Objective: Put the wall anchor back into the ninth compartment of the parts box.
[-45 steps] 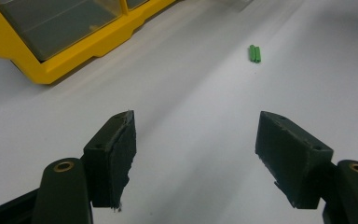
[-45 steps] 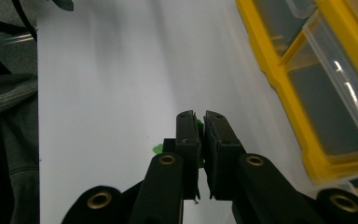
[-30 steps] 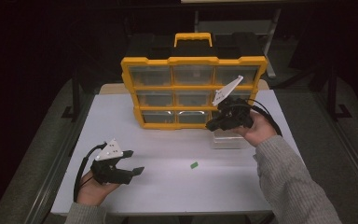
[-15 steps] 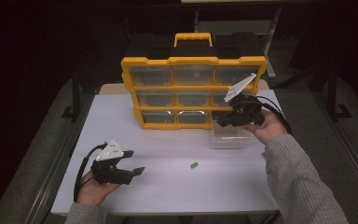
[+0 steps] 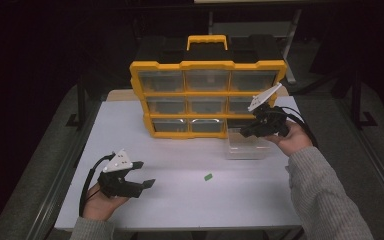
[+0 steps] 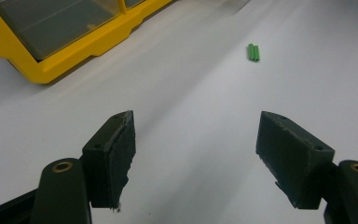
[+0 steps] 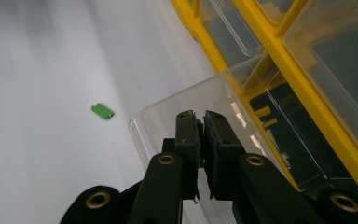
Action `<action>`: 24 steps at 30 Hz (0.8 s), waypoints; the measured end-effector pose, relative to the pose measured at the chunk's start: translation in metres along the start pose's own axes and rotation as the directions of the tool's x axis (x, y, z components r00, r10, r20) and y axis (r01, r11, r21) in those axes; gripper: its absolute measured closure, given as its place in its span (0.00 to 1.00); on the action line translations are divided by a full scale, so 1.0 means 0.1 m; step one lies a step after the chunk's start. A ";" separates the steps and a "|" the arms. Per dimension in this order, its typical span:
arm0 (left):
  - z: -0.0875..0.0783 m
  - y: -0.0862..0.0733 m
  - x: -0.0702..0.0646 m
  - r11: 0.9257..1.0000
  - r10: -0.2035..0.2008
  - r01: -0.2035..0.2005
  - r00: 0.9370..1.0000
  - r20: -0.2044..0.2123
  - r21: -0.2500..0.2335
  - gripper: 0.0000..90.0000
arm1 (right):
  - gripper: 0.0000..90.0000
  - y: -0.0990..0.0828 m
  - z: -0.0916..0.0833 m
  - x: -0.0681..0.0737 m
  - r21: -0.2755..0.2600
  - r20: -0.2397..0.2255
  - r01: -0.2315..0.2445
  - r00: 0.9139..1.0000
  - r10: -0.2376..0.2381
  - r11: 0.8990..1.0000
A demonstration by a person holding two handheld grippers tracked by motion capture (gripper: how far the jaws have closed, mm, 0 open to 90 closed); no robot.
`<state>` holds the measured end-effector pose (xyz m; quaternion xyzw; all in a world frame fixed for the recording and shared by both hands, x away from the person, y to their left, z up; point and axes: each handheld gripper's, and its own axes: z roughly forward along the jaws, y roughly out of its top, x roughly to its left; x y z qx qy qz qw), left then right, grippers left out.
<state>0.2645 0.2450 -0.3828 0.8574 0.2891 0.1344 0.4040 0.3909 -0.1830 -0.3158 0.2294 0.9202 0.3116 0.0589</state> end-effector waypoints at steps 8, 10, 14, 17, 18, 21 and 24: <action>-0.01 0.01 0.01 1.000 0.019 -0.019 1.000 0.000 0.009 0.31 | 0.92 -0.09 0.07 -0.04 0.006 0.008 -0.012 1.000 0.012 1.000; -0.01 0.00 0.00 1.000 0.012 -0.012 1.000 0.000 0.008 0.31 | 0.90 -0.11 0.10 -0.06 0.011 0.009 -0.023 1.000 0.023 1.000; 0.00 0.00 0.00 1.000 0.006 -0.006 1.000 0.001 0.005 0.31 | 0.87 -0.14 0.15 -0.08 0.016 0.000 -0.036 0.999 0.036 0.999; 0.00 0.00 0.01 1.000 0.016 -0.016 1.000 0.000 0.011 0.31 | 0.86 -0.15 0.16 -0.09 0.017 0.003 -0.032 0.999 0.032 0.999; 0.00 0.00 0.01 1.000 0.016 -0.016 1.000 0.001 0.011 0.31 | 0.86 -0.14 0.15 -0.08 0.014 0.002 -0.034 0.999 0.034 0.999; 0.00 0.00 0.00 1.000 0.000 0.000 1.000 0.002 0.000 0.31 | 0.84 -0.11 0.12 -0.05 -0.005 -0.011 -0.032 0.999 0.032 0.999; -0.01 0.01 0.00 1.000 0.000 0.000 1.000 0.001 -0.002 0.31 | 0.82 -0.05 0.08 0.03 -0.012 -0.019 -0.015 1.000 0.015 1.000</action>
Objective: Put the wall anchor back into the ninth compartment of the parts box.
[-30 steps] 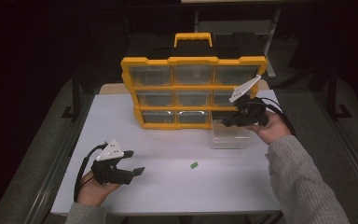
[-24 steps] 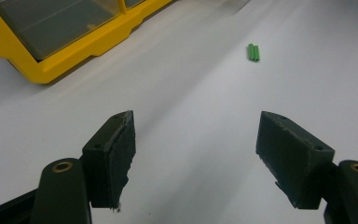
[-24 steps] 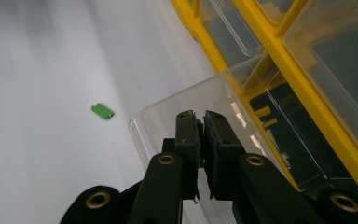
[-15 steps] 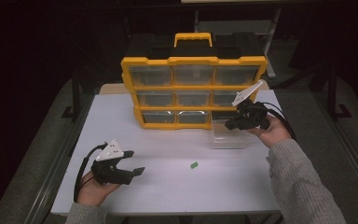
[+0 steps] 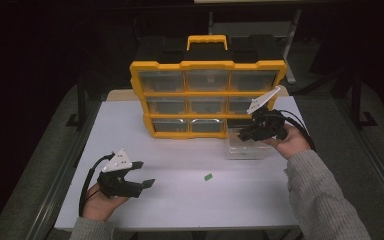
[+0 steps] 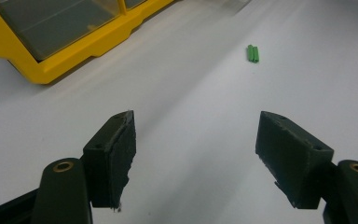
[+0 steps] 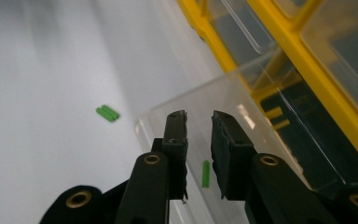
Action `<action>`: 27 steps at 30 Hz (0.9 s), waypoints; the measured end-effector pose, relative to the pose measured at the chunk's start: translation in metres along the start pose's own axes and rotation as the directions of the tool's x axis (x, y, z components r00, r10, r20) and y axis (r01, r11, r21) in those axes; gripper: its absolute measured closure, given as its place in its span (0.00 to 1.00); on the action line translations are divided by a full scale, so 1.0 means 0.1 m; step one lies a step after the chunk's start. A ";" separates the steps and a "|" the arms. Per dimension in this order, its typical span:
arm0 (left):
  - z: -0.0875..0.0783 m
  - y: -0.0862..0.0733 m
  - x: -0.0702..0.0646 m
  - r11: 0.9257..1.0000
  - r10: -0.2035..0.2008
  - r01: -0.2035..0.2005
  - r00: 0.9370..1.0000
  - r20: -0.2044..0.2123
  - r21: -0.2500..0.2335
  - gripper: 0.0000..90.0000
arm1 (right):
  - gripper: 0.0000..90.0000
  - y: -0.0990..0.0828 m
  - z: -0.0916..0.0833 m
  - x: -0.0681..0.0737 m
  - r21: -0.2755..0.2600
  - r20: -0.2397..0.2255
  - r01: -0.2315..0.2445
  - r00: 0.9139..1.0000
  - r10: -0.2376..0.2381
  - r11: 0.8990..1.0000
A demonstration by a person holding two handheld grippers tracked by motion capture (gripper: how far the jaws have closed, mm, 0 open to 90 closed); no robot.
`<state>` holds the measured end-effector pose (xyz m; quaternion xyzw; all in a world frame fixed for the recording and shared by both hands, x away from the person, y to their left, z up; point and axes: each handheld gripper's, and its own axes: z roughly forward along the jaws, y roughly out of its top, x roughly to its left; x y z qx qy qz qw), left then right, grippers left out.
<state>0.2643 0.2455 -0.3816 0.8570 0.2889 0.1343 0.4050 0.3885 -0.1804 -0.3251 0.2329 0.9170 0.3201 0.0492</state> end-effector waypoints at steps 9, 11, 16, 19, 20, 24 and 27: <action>-0.01 0.00 0.00 1.000 0.005 -0.005 1.000 -0.005 -0.003 0.31 | 0.77 0.10 -0.04 0.15 -0.033 -0.034 0.041 0.999 -0.042 0.999; -0.02 0.00 0.01 1.000 0.007 -0.007 1.000 -0.005 0.005 0.31 | 0.77 0.12 -0.05 0.22 -0.056 -0.039 0.058 0.997 -0.060 0.997; -0.02 0.00 0.01 1.000 0.008 -0.008 1.000 -0.006 0.005 0.31 | 0.75 0.16 0.01 0.40 -0.050 -0.057 0.095 0.994 -0.098 0.994; -0.02 0.00 0.01 1.000 0.005 -0.005 1.000 -0.005 0.003 0.31 | 0.74 0.17 0.05 0.47 -0.054 -0.064 0.130 0.989 -0.133 0.990; -0.02 0.01 0.01 1.000 0.010 -0.010 1.000 -0.006 0.003 0.31 | 0.74 0.17 0.07 0.50 -0.053 -0.068 0.135 0.988 -0.138 0.989; -0.02 0.01 0.01 1.000 0.014 -0.014 1.000 -0.007 0.004 0.31 | 0.72 0.17 0.12 0.59 -0.057 -0.085 0.153 0.984 -0.158 0.987; -0.03 0.01 0.01 1.000 0.015 -0.015 1.000 -0.007 0.004 0.31 | 0.69 0.17 0.18 0.69 -0.066 -0.088 0.172 0.980 -0.177 0.983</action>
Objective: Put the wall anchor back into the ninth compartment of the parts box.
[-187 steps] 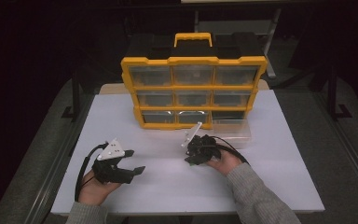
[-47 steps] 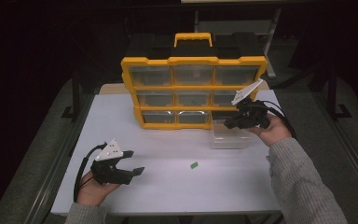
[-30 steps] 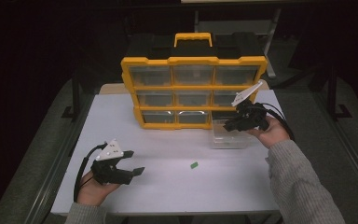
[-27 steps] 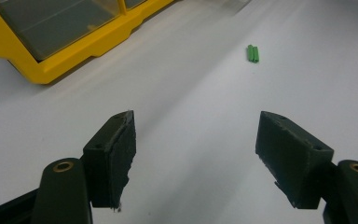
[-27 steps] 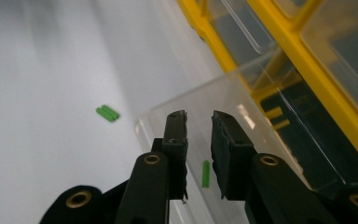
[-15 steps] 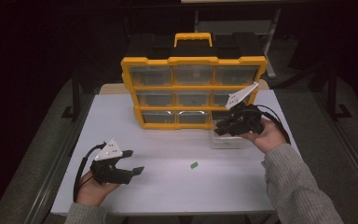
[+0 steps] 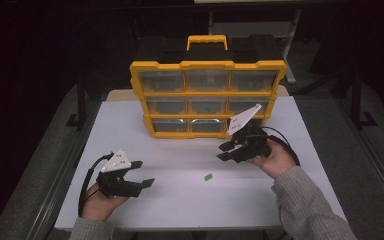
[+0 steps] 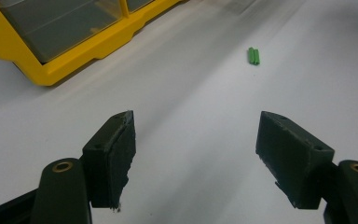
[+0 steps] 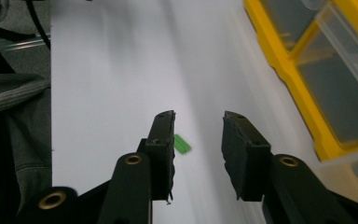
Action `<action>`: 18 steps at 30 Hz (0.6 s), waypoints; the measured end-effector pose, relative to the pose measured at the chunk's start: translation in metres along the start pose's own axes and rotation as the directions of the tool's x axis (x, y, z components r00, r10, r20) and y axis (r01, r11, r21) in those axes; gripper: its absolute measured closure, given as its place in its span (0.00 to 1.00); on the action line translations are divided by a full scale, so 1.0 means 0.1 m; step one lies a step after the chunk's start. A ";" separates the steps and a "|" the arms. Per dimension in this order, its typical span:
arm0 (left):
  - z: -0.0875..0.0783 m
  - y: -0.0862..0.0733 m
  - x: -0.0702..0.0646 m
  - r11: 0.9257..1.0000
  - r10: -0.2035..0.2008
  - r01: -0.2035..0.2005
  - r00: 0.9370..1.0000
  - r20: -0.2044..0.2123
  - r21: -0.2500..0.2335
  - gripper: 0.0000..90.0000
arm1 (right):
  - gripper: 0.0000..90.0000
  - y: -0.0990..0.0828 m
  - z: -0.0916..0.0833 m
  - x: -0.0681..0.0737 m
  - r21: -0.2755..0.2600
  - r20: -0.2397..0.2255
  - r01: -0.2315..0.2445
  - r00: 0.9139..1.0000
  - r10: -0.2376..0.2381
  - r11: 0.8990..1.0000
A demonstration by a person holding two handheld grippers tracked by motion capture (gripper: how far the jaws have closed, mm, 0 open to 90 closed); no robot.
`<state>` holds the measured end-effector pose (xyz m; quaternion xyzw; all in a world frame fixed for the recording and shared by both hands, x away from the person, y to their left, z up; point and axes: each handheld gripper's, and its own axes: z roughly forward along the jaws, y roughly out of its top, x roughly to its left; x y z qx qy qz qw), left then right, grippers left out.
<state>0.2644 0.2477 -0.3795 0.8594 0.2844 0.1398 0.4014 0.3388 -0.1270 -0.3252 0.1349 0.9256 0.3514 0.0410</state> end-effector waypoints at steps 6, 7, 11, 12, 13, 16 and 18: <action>0.01 0.00 0.00 1.000 -0.003 0.003 1.000 0.001 -0.008 0.31 | 0.68 0.02 0.19 0.18 0.012 -0.027 0.056 0.998 -0.056 0.998; 0.01 -0.01 0.00 1.000 -0.013 0.013 1.000 0.001 -0.016 0.31 | 0.68 0.02 0.23 0.20 0.017 -0.032 0.065 0.997 -0.065 0.998; 0.01 -0.01 0.00 1.000 -0.008 0.008 1.000 -0.002 -0.014 0.31 | 0.66 -0.02 0.40 0.23 0.048 -0.057 0.063 0.997 -0.061 0.997; 0.01 -0.01 -0.01 1.000 -0.025 0.025 1.000 0.000 -0.015 0.31 | 0.65 -0.03 0.44 0.23 0.055 -0.055 0.062 0.997 -0.059 0.997; 0.00 -0.01 -0.01 1.000 -0.026 0.026 1.000 0.001 -0.016 0.31 | 0.66 -0.05 0.49 0.22 0.061 -0.056 0.062 0.997 -0.059 0.996; 0.00 -0.02 -0.01 0.999 -0.029 0.029 1.000 0.000 -0.019 0.31 | 0.67 -0.10 0.62 0.21 0.081 -0.068 0.057 0.996 -0.051 0.995; 0.00 -0.02 -0.01 0.999 -0.027 0.027 1.000 0.001 -0.018 0.31 | 0.67 -0.13 0.71 0.20 0.113 -0.069 0.047 0.997 -0.040 0.993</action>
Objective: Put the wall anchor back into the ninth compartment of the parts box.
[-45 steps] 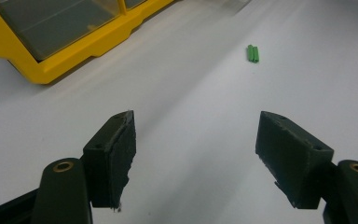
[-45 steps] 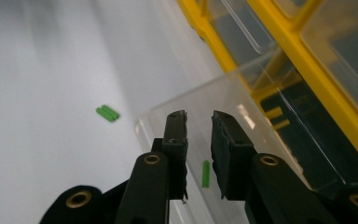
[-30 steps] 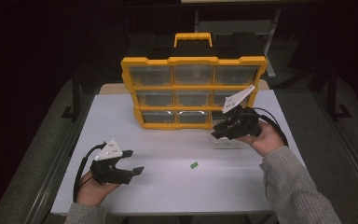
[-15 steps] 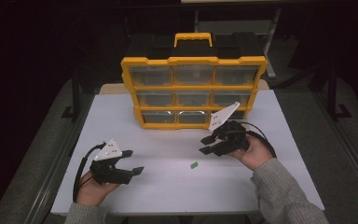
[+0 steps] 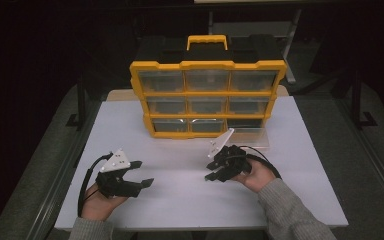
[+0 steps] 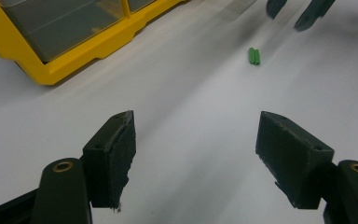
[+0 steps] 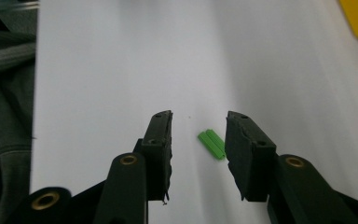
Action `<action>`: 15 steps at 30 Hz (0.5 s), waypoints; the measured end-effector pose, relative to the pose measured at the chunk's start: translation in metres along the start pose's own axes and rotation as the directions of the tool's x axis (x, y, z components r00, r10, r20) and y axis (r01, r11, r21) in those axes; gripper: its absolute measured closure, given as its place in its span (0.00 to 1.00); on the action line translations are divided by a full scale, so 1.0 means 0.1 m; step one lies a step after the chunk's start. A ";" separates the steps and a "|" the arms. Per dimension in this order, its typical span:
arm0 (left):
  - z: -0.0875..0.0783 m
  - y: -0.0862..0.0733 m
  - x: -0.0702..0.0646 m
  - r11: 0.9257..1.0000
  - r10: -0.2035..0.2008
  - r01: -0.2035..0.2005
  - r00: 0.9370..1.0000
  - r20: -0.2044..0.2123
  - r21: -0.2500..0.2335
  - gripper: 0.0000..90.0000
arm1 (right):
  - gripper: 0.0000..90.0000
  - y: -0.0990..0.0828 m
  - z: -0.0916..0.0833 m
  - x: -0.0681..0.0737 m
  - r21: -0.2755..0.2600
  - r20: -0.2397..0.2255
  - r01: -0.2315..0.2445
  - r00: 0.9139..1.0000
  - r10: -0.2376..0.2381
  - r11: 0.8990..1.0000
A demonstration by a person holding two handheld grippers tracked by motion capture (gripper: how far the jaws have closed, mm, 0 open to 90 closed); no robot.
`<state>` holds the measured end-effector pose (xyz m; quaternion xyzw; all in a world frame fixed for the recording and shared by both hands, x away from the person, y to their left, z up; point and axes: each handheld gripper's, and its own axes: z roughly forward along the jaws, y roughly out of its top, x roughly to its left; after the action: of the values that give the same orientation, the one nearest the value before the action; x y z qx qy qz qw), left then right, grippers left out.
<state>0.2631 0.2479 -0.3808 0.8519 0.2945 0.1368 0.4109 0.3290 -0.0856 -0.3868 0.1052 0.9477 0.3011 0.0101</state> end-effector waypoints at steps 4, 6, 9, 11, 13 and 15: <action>0.00 0.00 0.00 1.000 -0.002 0.002 1.000 0.002 -0.002 0.31 | 0.67 -0.02 0.16 -0.05 0.033 0.003 0.021 1.000 -0.021 0.999; 0.00 0.00 0.01 1.000 -0.001 0.001 1.000 0.003 -0.002 0.31 | 0.67 -0.03 0.22 -0.07 0.046 0.003 0.024 1.000 -0.024 0.999; 0.00 0.00 0.00 1.000 -0.004 0.004 1.000 0.003 -0.005 0.31 | 0.68 -0.05 0.28 -0.08 0.055 0.004 0.035 0.999 -0.035 0.998; 0.00 0.00 0.01 1.000 0.000 0.000 1.000 0.003 -0.002 0.31 | 0.69 -0.06 0.30 -0.08 0.060 0.009 0.035 0.999 -0.036 0.998; 0.00 0.00 0.00 1.000 -0.001 0.001 1.000 0.003 -0.001 0.31 | 0.69 -0.07 0.33 -0.10 0.062 0.008 0.039 0.999 -0.039 0.997; 0.00 0.00 0.00 1.000 -0.002 0.002 1.000 0.003 -0.003 0.31 | 0.70 -0.08 0.36 -0.11 0.076 0.009 0.030 0.999 -0.031 0.997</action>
<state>0.2633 0.2482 -0.3809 0.8512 0.2945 0.1358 0.4127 0.3413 -0.0738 -0.4208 0.0926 0.9598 0.2644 0.0158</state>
